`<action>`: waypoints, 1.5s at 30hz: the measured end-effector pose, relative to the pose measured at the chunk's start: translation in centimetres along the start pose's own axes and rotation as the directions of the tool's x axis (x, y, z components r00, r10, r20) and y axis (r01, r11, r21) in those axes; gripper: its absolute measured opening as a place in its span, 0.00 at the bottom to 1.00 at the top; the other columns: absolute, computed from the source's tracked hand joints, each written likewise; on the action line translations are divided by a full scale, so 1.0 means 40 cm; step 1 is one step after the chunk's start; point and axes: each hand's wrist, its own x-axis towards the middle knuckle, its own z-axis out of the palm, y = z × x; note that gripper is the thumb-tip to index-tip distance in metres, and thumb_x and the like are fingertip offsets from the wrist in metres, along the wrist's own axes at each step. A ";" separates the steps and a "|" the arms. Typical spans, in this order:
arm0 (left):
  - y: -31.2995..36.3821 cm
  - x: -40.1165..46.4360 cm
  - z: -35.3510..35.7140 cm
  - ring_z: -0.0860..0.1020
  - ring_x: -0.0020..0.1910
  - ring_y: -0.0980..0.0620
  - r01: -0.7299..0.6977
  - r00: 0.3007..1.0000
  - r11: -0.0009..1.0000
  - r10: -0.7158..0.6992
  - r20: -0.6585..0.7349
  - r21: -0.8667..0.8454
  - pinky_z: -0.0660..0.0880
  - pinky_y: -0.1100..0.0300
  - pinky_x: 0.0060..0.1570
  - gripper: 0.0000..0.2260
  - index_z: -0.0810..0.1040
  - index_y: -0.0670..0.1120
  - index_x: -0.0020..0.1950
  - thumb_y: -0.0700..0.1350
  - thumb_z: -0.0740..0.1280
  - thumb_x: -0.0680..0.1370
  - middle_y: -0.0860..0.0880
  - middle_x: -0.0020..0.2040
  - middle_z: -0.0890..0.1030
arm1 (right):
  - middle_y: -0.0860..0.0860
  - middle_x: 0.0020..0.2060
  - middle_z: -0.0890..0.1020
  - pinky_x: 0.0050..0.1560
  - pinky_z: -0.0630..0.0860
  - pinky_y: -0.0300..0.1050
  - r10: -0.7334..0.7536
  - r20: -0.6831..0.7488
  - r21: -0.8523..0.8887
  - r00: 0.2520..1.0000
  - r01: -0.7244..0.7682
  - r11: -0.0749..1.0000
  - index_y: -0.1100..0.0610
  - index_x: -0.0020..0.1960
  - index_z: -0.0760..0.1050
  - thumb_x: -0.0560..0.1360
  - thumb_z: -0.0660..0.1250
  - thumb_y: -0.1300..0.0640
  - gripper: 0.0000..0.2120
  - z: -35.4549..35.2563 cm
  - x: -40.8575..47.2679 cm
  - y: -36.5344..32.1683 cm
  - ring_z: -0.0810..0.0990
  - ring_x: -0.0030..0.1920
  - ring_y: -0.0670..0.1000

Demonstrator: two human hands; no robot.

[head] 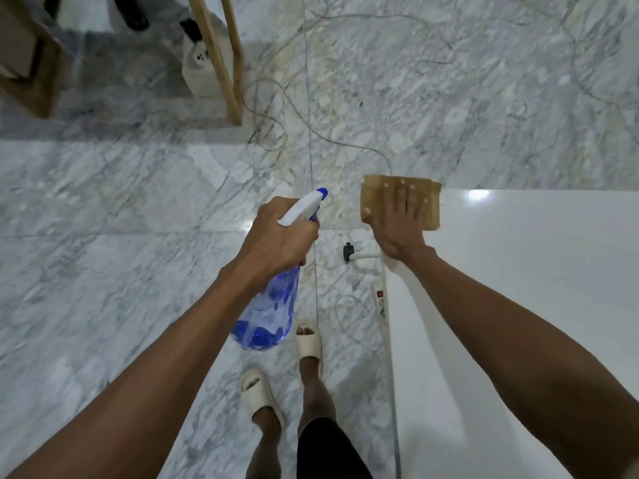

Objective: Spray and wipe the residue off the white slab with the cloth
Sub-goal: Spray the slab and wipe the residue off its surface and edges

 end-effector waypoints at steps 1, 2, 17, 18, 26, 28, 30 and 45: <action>-0.005 0.004 0.000 0.75 0.25 0.50 -0.002 1.000 1.000 0.002 0.003 -0.005 0.74 0.59 0.28 0.07 0.80 0.34 0.46 0.35 0.63 0.74 0.32 0.46 0.83 | 0.61 0.80 0.52 0.78 0.41 0.66 0.015 -0.085 0.014 0.996 -0.014 1.000 0.58 0.81 0.50 0.77 0.38 0.32 0.41 -0.012 0.010 -0.003 0.49 0.80 0.61; -0.007 0.008 0.001 0.75 0.25 0.49 -0.008 1.000 1.000 0.008 0.007 -0.006 0.74 0.58 0.29 0.08 0.80 0.34 0.46 0.35 0.63 0.74 0.32 0.46 0.83 | 0.61 0.80 0.55 0.78 0.45 0.66 0.042 -0.155 0.033 0.987 -0.037 0.999 0.59 0.81 0.53 0.79 0.41 0.35 0.39 -0.028 0.029 -0.008 0.52 0.80 0.61; -0.062 0.013 0.076 0.75 0.25 0.48 -0.025 0.999 0.999 0.026 0.041 -0.035 0.74 0.59 0.27 0.09 0.79 0.31 0.48 0.34 0.62 0.74 0.30 0.47 0.82 | 0.63 0.79 0.56 0.78 0.45 0.64 0.157 -0.132 0.011 0.979 -0.157 0.988 0.62 0.80 0.53 0.79 0.55 0.39 0.38 0.004 0.124 -0.019 0.52 0.80 0.62; -0.063 0.009 0.082 0.75 0.26 0.48 -0.020 0.999 0.999 0.022 0.042 -0.042 0.73 0.59 0.26 0.09 0.79 0.31 0.48 0.34 0.62 0.74 0.30 0.47 0.82 | 0.62 0.79 0.56 0.78 0.45 0.63 0.151 -0.136 0.011 0.979 -0.151 0.989 0.63 0.80 0.53 0.79 0.55 0.40 0.38 0.005 0.120 -0.019 0.52 0.80 0.61; -0.072 -0.035 0.113 0.75 0.24 0.48 -0.021 0.998 0.996 0.026 0.061 -0.085 0.73 0.56 0.29 0.10 0.78 0.31 0.49 0.34 0.62 0.73 0.29 0.47 0.82 | 0.62 0.80 0.53 0.79 0.43 0.61 0.113 -0.155 -0.010 0.981 -0.116 0.993 0.63 0.80 0.49 0.79 0.57 0.43 0.39 0.021 0.060 -0.015 0.48 0.81 0.61; -0.078 -0.049 0.115 0.75 0.25 0.47 -0.028 0.998 0.996 0.033 0.061 -0.086 0.73 0.55 0.30 0.10 0.79 0.30 0.49 0.34 0.62 0.73 0.29 0.47 0.82 | 0.62 0.80 0.53 0.79 0.43 0.61 0.111 -0.160 -0.022 0.981 -0.116 0.993 0.63 0.80 0.50 0.79 0.57 0.43 0.39 0.030 0.031 -0.015 0.48 0.81 0.60; -0.088 -0.064 0.117 0.75 0.26 0.47 -0.037 0.997 0.996 0.043 0.064 -0.080 0.73 0.55 0.30 0.10 0.78 0.30 0.49 0.34 0.62 0.73 0.29 0.47 0.82 | 0.62 0.80 0.52 0.79 0.43 0.61 0.110 -0.158 -0.044 0.981 -0.119 0.992 0.63 0.80 0.49 0.79 0.57 0.43 0.39 0.043 0.000 -0.012 0.48 0.81 0.60; -0.217 -0.338 0.172 0.75 0.26 0.47 -0.107 0.976 0.994 0.112 0.186 -0.033 0.72 0.58 0.27 0.10 0.77 0.30 0.49 0.35 0.61 0.73 0.29 0.48 0.82 | 0.61 0.81 0.48 0.80 0.43 0.60 0.116 -0.168 -0.035 0.979 -0.124 0.992 0.63 0.81 0.47 0.76 0.52 0.42 0.41 0.169 -0.424 0.031 0.45 0.81 0.60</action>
